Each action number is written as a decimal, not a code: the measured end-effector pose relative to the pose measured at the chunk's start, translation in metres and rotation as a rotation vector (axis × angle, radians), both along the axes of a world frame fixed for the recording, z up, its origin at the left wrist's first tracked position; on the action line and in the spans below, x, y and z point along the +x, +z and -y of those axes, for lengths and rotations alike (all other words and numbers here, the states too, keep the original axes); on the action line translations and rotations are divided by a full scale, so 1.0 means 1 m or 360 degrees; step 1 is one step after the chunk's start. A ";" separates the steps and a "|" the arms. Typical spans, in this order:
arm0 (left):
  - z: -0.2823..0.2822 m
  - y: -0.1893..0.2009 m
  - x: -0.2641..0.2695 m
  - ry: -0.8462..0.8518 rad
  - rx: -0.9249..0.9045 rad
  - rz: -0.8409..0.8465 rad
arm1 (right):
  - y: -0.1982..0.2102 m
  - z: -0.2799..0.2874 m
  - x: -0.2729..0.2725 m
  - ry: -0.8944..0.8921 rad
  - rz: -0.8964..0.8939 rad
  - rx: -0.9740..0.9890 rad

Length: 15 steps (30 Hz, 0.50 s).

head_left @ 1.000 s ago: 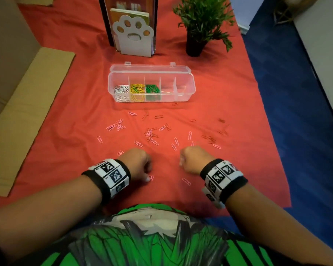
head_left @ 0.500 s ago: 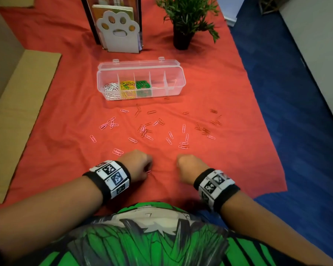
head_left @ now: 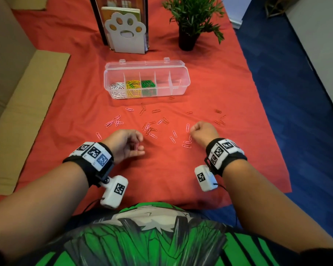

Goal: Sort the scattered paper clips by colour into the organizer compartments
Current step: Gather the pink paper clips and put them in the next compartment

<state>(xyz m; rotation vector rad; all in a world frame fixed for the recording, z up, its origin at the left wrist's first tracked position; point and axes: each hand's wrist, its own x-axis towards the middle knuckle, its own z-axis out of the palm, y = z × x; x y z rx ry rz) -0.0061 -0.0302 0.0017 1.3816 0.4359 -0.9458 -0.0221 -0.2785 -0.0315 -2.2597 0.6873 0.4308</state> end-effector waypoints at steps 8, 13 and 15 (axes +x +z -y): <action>-0.022 -0.012 0.017 -0.0127 0.0677 0.0581 | -0.003 -0.026 0.028 0.0426 -0.0014 -0.0661; -0.034 -0.024 0.011 -0.0828 0.1087 0.1024 | -0.003 -0.040 0.025 0.0589 -0.0030 -0.0676; -0.033 -0.027 0.007 -0.1038 0.1300 0.1173 | -0.002 -0.043 0.025 0.0620 -0.0056 -0.0645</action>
